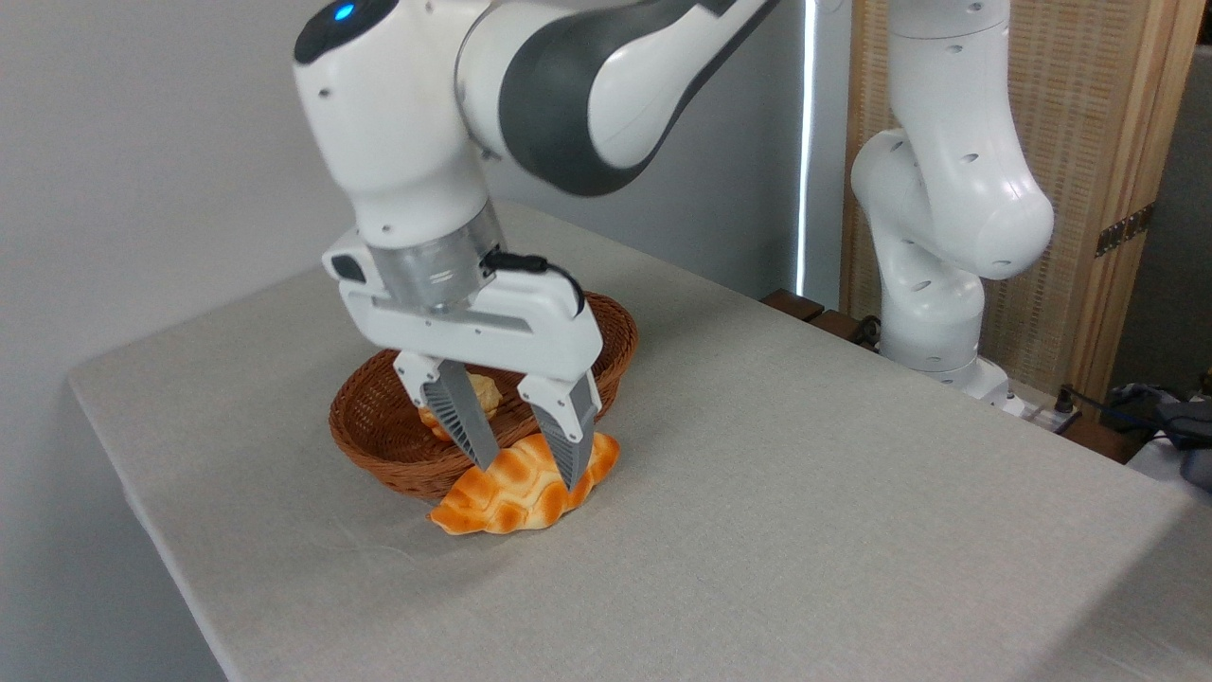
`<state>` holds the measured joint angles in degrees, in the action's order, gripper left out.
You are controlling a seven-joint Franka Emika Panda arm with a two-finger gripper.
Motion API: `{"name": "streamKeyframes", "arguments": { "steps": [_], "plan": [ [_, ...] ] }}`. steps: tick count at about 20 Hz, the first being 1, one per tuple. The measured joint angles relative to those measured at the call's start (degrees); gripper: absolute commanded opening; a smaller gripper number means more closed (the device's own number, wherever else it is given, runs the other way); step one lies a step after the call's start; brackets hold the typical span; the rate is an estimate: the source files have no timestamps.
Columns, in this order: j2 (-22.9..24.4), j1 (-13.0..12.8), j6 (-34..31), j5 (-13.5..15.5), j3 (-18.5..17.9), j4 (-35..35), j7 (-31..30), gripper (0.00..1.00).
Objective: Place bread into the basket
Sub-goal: 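Lower the open gripper toward the orange braided bread beside the basket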
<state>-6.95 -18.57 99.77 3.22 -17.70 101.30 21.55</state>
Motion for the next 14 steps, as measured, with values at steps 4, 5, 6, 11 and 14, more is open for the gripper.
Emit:
{"name": "streamKeyframes", "arguments": {
  "steps": [4, 5, 6, 11, 14],
  "plan": [
    [-1.35, 0.01, 1.22, 0.0, 0.03, -0.84, -2.1, 1.0],
    [-1.48, 0.0, 2.86, 0.17, 0.04, -0.87, -2.83, 1.0],
    [-1.68, 0.0, 4.29, 0.56, 0.06, -0.87, -3.57, 1.0],
    [-3.5, -0.03, 6.31, 1.43, 0.32, -0.88, -4.64, 1.0],
    [-5.18, -0.07, 9.03, 1.54, 2.18, -0.88, -4.97, 1.0]
  ]
}}
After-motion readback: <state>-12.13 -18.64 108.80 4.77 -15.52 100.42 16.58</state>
